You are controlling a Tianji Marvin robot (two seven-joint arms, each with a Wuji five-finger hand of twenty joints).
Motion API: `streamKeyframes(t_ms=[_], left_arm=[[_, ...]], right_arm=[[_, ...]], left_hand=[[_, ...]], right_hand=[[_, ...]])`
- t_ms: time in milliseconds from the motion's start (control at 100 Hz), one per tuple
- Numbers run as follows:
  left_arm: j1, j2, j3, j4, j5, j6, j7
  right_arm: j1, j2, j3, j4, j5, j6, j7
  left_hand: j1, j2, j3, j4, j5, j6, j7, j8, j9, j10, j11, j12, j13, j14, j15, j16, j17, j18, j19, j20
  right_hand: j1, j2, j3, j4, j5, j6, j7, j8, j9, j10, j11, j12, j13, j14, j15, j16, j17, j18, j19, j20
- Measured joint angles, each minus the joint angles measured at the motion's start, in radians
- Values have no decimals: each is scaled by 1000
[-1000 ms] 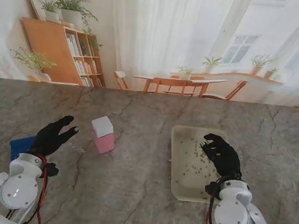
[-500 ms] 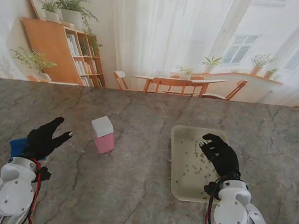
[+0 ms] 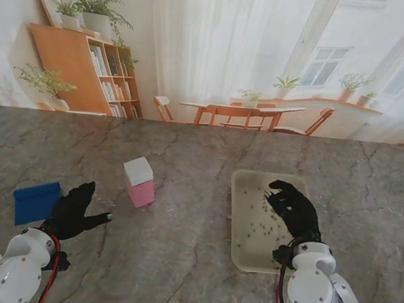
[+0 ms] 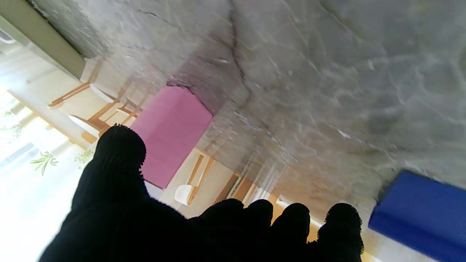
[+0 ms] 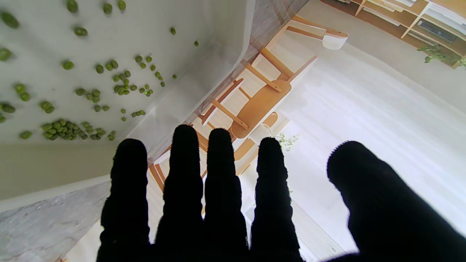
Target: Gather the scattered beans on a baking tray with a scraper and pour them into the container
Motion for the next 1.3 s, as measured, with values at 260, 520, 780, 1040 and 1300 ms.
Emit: streamKeyframes(t_ms=[260,520,780,1040,1300], left_arm=[[-59,-9,74,56,-91,18,14],[-103,-20,117,92,-120,17,38],[-124,-24,139,106,-122,11,43],[-135,-25,155,108,-121,9,44],[-172,-33,202,138,-136,12,97]], right_arm=[[2,0,-2,1,6,-5,3],[1,0,-2,-1,13,-3,11],[-1,0,-1,-5,17,-1,11],[-3,0,0,-9,20,4,11],[-5,0,1,-13,25,7,16]], left_hand=[[-33,0,0,0,1,11,0,0,-10,9,-20,-69,0,2,8,-29,0,0,-16,-21],[-33,0,0,0,1,24,0,0,-11,29,-20,-82,0,11,7,-45,0,1,-28,-41],[-33,1,0,0,1,27,0,0,-11,32,-20,-83,0,21,7,-49,0,4,-39,-65],[-33,1,0,0,1,39,0,0,-11,52,-20,-84,-12,36,2,-58,1,16,-50,-88],[-33,1,0,0,1,47,0,0,-11,56,-20,-84,-12,36,2,-58,1,23,-50,-90]], right_hand=[[0,0,-10,0,0,0,0,0,13,0,0,10,13,0,11,4,0,2,0,10],[0,2,-10,0,11,1,1,0,24,1,0,10,13,0,11,11,1,12,0,11],[0,13,-10,0,22,3,5,0,24,2,0,11,13,0,13,11,2,12,0,11],[10,16,-21,0,22,3,8,0,24,3,0,11,14,2,19,11,2,12,0,11],[11,16,-31,0,48,4,11,1,40,7,0,11,33,4,23,13,12,13,3,11]])
